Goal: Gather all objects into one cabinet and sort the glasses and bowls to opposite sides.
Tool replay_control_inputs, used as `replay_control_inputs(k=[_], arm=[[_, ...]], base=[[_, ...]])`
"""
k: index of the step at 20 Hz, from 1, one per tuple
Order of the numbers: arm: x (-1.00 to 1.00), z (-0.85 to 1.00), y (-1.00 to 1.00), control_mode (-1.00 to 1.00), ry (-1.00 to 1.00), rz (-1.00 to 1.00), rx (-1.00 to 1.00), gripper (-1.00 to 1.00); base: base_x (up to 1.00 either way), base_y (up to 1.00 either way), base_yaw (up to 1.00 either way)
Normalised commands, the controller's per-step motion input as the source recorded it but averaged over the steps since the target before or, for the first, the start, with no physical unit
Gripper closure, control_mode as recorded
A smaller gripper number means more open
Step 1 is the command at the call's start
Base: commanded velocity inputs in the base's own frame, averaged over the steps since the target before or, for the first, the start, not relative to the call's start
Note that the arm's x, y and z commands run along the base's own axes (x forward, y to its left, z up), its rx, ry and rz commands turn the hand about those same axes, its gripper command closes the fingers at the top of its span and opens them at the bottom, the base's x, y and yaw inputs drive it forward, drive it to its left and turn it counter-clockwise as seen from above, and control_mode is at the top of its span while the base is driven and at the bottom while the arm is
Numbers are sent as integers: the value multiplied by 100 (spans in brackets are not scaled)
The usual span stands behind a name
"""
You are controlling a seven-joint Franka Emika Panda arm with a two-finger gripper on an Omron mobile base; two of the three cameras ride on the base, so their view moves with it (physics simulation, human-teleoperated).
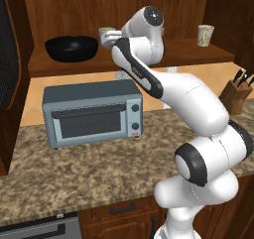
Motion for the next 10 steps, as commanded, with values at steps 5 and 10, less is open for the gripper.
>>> replay_control_inputs(k=[5,10], arm=[[36,0,1,-100,0,-5,0,-100],[31,0,10,-100,1,-1,0,-100]], base=[[0,0,0],[0,0,0]])
